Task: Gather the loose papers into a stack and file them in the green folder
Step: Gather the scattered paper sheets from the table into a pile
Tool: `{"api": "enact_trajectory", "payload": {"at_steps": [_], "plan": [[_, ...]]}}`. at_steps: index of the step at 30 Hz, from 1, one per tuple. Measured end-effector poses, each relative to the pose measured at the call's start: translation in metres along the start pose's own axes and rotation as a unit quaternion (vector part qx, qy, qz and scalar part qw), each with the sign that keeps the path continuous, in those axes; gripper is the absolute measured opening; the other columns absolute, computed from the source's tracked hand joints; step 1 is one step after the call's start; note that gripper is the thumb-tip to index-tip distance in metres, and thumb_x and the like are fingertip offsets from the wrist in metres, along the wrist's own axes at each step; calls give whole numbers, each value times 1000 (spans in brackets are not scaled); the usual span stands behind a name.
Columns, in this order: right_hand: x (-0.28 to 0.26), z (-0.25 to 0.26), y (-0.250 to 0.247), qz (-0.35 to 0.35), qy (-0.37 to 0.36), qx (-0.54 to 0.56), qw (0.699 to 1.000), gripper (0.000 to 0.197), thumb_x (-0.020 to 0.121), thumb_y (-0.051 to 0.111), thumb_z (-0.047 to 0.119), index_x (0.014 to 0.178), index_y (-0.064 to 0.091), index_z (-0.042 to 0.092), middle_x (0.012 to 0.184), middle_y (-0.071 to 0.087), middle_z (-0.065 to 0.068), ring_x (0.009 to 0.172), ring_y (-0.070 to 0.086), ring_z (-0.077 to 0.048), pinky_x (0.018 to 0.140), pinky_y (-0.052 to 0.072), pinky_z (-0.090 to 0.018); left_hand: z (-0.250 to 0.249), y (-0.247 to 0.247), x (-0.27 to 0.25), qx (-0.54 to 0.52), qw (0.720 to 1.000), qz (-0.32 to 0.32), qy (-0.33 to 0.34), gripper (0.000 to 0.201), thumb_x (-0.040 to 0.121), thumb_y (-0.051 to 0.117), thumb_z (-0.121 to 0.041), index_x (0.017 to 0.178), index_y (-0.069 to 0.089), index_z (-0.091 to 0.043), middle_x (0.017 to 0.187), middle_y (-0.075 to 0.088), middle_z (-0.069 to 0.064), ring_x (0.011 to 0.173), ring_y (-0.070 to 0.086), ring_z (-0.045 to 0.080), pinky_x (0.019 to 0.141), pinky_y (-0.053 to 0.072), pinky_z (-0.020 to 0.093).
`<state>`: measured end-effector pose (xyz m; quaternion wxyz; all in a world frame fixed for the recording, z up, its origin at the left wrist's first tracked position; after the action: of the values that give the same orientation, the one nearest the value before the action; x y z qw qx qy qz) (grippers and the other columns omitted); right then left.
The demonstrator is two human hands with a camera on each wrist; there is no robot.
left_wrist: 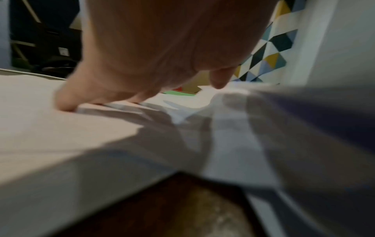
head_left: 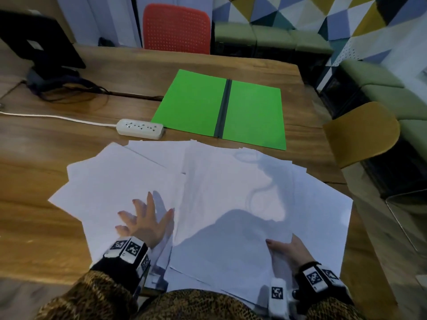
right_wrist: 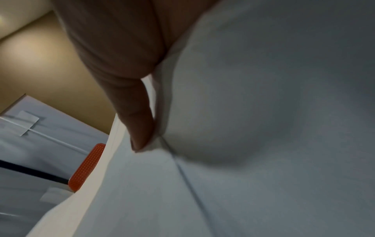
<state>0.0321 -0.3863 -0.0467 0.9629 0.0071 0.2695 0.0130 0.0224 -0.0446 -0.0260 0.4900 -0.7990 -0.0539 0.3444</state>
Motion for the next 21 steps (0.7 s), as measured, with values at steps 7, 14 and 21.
{"api": "enact_trajectory", "payload": {"at_steps": [7, 14, 21], "plan": [[-4, -4, -6, -29, 15, 22, 999, 60, 54, 71, 5, 110, 59, -11, 84, 72, -16, 77, 69, -31, 64, 59, -29, 29, -23, -1, -128, 965, -213, -81, 81, 76, 62, -50, 141, 25, -20, 144, 34, 21, 132, 29, 41, 105, 25, 54], [-14, 1, -4, -14, 11, 45, 999, 44, 64, 70, -5, 106, 59, -8, 64, 75, -2, 59, 71, -13, 47, 53, -18, 37, -42, 14, -348, 858, -273, -262, 100, 65, 75, -42, 143, 14, -25, 148, 20, 22, 124, 33, 43, 105, 26, 54], [-10, -2, -5, -22, 22, 30, 999, 34, 79, 60, -11, 113, 57, -10, 77, 74, -10, 62, 72, -17, 50, 55, -21, 46, -49, 21, -402, 838, -222, -294, 90, 80, 62, -33, 147, 1, -28, 150, 29, 19, 129, 39, 37, 110, 29, 46]]}}
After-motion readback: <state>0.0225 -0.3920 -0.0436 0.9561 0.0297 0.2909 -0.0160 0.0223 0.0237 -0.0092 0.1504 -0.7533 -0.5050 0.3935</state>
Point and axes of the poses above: each hand's wrist, its own x-axis towards the middle knuckle, its own y-axis out of the palm, z = x × y, the point moved 1 cm from there along x, towards the middle knuckle
